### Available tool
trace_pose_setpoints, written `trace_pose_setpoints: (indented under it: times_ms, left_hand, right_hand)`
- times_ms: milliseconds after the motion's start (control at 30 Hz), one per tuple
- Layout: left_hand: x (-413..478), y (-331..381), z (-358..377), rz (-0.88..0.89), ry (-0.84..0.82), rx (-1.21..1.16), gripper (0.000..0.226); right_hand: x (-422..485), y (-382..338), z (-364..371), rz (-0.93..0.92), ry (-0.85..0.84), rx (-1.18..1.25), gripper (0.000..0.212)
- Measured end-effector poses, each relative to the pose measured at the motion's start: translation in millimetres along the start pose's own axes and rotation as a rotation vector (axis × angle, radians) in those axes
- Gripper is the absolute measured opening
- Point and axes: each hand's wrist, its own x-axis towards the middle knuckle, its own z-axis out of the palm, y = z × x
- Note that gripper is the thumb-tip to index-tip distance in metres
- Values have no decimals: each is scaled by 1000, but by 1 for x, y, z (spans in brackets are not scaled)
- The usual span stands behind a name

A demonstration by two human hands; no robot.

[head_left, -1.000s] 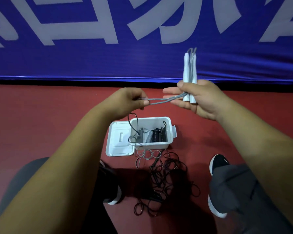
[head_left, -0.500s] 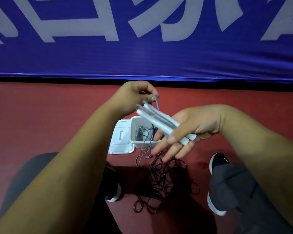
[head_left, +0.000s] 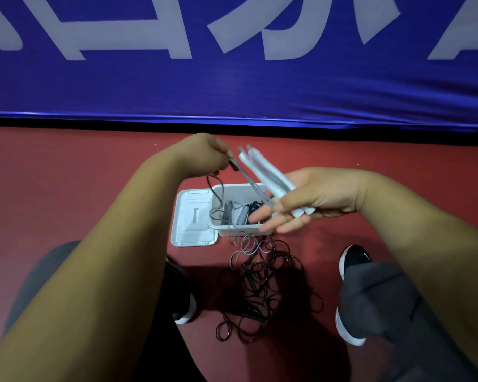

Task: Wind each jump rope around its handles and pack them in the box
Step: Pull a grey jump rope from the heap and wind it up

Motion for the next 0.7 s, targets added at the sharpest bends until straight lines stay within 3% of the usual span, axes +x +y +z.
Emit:
trace_pose_setpoints:
  times_ms: [100, 200, 300, 367, 467, 700]
  left_hand:
    - [-3, -11, -6, -92, -88, -33, 23]
    - [-11, -11, -6, -32, -251, 13, 12]
    - [-20, -5, -2, 7, -394, -235, 12]
    - [-23, 0, -2, 10, -401, -420, 26]
    - [-22, 1, -6, 43, -326, -522, 37]
    - [-16, -4, -3, 32, -214, -500, 32]
  right_hand:
    - [-4, -7, -4, -134, 153, 131, 22]
    - [-6, -11, -10, -204, 295, 179, 26]
    - [-7, -12, -13, -218, 332, 177, 20]
    - [-7, -13, -12, -220, 340, 203, 22]
    - [-9, -13, -10, -217, 292, 234, 36]
    - [-13, -15, -5, -156, 49, 149, 54]
